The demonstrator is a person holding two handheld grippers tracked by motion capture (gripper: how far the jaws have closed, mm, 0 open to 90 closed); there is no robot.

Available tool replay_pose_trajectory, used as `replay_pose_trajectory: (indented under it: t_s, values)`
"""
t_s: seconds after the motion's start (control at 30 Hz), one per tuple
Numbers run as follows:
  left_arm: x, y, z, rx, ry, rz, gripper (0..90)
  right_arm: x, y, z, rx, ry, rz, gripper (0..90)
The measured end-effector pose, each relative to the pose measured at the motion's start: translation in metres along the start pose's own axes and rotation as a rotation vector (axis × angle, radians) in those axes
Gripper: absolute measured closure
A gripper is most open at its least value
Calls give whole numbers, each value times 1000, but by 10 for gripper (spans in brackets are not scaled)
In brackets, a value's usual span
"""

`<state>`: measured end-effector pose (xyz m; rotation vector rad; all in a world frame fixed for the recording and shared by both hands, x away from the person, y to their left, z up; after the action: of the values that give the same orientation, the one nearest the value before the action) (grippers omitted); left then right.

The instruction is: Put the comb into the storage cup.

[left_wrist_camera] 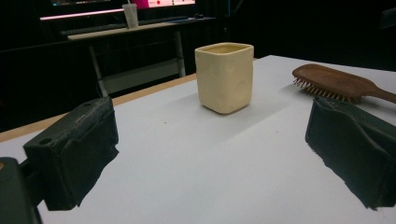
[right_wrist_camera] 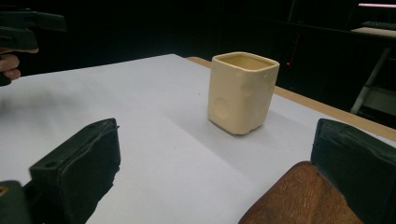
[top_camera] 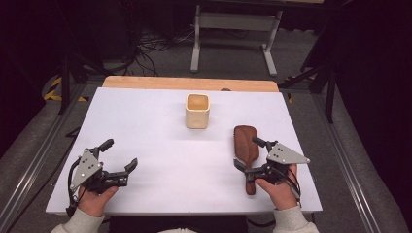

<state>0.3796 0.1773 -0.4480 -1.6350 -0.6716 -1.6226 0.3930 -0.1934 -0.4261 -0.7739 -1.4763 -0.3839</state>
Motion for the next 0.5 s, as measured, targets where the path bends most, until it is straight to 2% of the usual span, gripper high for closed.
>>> replay_pose_trajectory:
  t_s: [0.5]
  values:
    - [0,-1,0,-3,-10,-1,35,3,1,4,14,-4,4,27]
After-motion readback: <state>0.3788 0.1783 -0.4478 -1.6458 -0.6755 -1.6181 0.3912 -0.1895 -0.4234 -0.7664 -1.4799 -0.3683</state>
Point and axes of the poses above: each handheld gripper's, and its own axes: y roughly forward along the jaws, x roughly out of its top, z roughly to its left, the point moved 9 cm from there along y, roughly forward along the jaws
